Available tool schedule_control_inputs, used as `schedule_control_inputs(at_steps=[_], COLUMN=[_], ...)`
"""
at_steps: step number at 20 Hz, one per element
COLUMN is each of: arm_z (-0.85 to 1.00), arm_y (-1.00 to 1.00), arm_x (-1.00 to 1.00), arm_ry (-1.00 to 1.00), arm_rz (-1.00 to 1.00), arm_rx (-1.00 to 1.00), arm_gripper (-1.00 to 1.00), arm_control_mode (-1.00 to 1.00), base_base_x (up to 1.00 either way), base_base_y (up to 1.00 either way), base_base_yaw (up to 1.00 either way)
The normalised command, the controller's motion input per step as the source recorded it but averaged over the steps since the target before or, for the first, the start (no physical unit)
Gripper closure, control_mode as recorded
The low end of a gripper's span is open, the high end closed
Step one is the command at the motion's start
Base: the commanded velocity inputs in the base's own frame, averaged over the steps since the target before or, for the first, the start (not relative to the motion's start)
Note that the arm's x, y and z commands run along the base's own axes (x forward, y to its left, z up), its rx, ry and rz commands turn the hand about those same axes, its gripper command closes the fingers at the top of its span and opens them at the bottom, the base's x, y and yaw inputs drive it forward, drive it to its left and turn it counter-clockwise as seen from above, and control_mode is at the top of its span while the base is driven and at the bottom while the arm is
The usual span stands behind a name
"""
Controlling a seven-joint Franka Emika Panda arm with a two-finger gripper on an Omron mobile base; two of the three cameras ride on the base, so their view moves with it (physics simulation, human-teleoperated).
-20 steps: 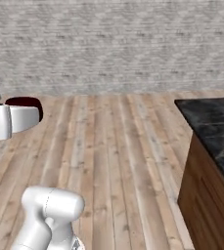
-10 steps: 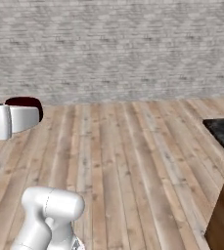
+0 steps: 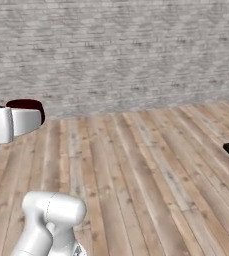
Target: There is a tray on the dining counter. Grab the cup, mug, and pitcher and place them on the tray. The pitcher may be placed next to the tray if it cannot fit the tray.
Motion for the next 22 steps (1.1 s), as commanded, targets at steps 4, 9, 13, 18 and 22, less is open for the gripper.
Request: schedule_control_inputs(at_steps=[4, 9, 13, 18, 22], arm_z=[0.00, 0.00, 0.00, 0.00, 0.00], arm_y=[0.00, 0.00, 0.00, 0.00, 0.00], arm_x=[0.00, 0.00, 0.00, 0.00, 0.00], arm_ry=[0.00, 0.00, 0.00, 0.00, 0.00], arm_rz=[0.00, 0.00, 0.00, 0.00, 0.00], arm_rx=[0.00, 0.00, 0.00, 0.00, 0.00], arm_gripper=[1.00, 1.00, 1.00, 1.00, 1.00], arm_control_mode=[1.00, 1.00, 1.00, 1.00, 1.00], base_base_x=[0.92, 0.74, 0.65, 0.43, 0.44], base_base_y=[0.72, 0.83, 0.98, 1.00, 1.00], base_base_yaw=[-0.41, -0.42, -0.49, -0.52, -0.53])
